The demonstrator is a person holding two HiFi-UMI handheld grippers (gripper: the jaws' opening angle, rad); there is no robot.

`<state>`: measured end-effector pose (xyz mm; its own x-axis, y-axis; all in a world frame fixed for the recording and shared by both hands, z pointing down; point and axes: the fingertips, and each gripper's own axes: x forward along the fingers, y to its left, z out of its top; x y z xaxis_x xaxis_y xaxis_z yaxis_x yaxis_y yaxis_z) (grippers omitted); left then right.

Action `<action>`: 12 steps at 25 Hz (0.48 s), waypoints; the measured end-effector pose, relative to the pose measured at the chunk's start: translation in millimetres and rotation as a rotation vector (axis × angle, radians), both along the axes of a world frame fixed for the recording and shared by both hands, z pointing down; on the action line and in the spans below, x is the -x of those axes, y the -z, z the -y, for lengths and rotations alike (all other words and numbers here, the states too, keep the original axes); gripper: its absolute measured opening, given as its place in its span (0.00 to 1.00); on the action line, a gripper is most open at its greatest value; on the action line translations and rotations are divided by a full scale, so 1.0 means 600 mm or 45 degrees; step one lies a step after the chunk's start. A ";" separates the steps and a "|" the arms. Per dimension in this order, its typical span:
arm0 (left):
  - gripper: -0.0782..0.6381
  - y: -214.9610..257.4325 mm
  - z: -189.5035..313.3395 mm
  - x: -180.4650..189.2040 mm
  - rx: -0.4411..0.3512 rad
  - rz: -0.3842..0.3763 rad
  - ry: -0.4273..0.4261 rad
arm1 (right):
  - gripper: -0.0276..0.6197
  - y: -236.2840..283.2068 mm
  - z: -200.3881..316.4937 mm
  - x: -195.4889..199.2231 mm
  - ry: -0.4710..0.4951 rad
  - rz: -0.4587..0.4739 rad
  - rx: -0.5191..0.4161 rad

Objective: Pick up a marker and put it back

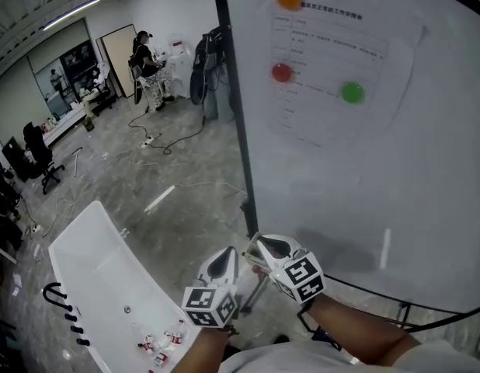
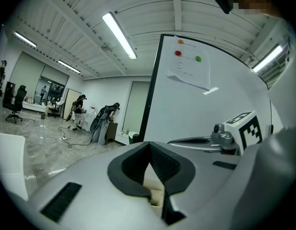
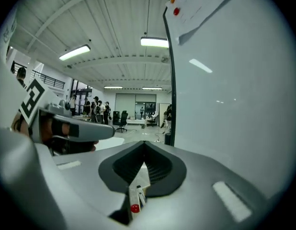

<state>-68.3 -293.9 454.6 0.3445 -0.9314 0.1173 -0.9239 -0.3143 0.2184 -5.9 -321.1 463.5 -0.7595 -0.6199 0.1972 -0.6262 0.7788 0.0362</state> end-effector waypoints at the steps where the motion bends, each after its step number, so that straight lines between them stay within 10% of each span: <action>1: 0.12 0.006 0.003 -0.008 -0.007 0.002 -0.014 | 0.05 0.015 -0.005 -0.005 -0.007 0.031 -0.002; 12: 0.11 0.059 0.015 -0.072 -0.066 0.027 -0.096 | 0.05 0.086 -0.027 -0.050 -0.073 0.128 -0.039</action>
<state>-24.9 -302.8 419.1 0.4117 -0.9080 0.0778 -0.9015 -0.3932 0.1808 23.9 -305.0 411.9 -0.7379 -0.6672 0.1021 -0.6711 0.7413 -0.0059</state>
